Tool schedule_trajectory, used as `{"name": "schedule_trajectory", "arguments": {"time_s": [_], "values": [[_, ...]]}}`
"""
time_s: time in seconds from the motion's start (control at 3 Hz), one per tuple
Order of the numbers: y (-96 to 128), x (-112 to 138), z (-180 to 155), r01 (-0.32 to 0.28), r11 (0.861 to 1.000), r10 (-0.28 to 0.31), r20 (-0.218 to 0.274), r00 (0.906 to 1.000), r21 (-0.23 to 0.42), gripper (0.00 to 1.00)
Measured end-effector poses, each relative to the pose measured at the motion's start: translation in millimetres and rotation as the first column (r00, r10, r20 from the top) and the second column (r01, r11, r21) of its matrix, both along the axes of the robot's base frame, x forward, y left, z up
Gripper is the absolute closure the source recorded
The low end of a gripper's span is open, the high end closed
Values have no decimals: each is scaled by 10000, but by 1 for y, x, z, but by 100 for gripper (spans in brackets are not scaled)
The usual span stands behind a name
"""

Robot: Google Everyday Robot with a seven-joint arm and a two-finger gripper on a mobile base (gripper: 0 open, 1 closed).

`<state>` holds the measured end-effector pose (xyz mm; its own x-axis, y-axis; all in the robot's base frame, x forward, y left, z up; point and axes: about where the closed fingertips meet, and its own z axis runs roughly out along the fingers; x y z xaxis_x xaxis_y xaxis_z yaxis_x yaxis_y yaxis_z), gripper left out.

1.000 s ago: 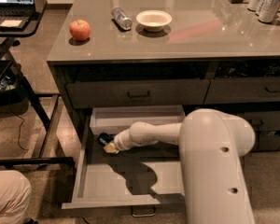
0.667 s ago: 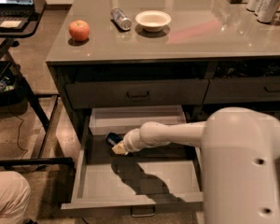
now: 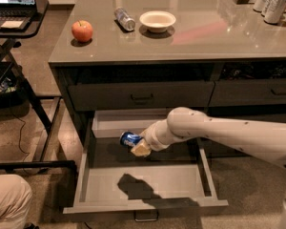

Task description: Pick pepsi can from middle drawer and place on counter

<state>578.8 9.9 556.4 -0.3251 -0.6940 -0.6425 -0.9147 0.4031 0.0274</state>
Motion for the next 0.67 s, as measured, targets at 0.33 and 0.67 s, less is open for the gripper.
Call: {"name": "schedule_trajectory", "arguments": {"time_s": [0.33,0.67], "values": [[-27,-13,62,-722,9946,746,297,9968,-739,100],[-47,-6,127,-889,9850,1032,919,9904,-1479,100]]}}
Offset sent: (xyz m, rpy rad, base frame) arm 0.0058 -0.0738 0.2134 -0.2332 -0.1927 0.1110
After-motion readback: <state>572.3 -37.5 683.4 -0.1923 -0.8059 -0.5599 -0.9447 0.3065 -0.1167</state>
